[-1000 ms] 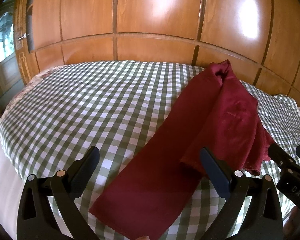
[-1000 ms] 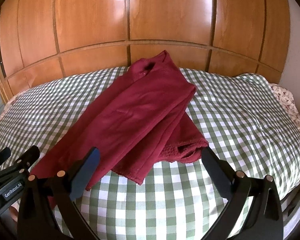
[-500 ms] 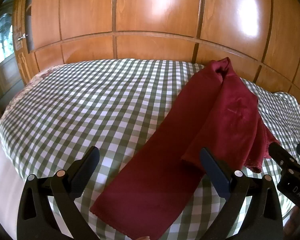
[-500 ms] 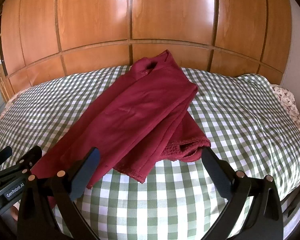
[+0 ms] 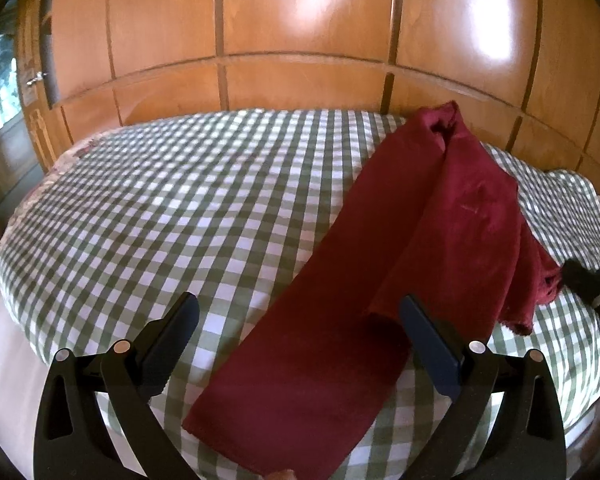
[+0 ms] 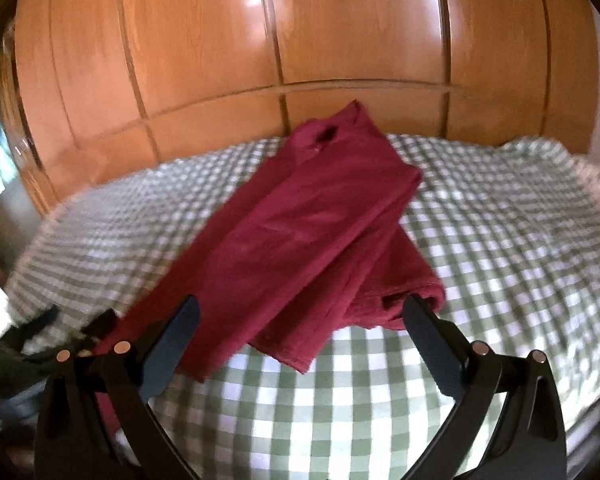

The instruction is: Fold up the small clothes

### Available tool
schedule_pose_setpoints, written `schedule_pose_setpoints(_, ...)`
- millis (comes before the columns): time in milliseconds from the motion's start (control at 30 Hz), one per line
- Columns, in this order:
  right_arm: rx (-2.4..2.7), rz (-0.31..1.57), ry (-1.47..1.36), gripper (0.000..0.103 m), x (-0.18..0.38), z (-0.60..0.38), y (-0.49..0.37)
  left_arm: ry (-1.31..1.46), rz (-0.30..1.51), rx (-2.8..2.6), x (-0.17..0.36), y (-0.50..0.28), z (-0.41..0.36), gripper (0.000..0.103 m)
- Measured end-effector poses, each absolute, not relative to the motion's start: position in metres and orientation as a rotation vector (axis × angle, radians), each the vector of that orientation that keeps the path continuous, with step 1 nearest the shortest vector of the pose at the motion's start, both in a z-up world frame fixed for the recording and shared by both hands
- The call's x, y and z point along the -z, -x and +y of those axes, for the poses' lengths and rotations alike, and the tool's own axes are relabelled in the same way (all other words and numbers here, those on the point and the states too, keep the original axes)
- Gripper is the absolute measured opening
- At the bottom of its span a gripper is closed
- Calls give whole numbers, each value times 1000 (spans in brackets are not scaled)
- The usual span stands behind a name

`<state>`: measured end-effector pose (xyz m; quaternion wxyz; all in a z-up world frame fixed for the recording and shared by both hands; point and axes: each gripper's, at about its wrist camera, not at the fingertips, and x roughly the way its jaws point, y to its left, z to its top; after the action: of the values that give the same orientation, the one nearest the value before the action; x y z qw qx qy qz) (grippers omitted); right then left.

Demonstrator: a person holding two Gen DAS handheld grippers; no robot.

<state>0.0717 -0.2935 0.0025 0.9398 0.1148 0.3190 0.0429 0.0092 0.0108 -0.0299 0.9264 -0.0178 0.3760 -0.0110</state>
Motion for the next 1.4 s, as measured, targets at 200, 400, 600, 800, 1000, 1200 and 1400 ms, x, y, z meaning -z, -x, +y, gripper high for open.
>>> schedule_pose_setpoints(200, -165, 761, -446, 59, 12, -334, -99, 12, 826, 35, 46, -20, 20, 99)
schedule_pose_setpoints(400, -242, 824, -453, 57, 17, -318, -136, 6, 854, 119, 58, -18, 22, 99)
schedule_pose_setpoints(600, -287, 934, -428, 24, 40, -288, -173, -42, 910, 198, 73, -18, 9, 92)
schedule_pose_setpoints(800, -261, 834, -296, 8, 12, -297, -163, -12, 923, 185, 79, -22, 17, 50)
schedule_pose_setpoints(1000, -33, 678, -109, 8, -28, -363, -143, 83, 930, 221, 70, -30, 32, 10)
schedule_pose_setpoints(1200, 319, 648, -28, 8, -36, -470, -169, 139, 857, 132, 38, -63, 62, 9)
schedule_pose_setpoints(1400, 573, 680, -4, 8, -31, -547, -216, 148, 741, -69, -3, -125, 105, 9)
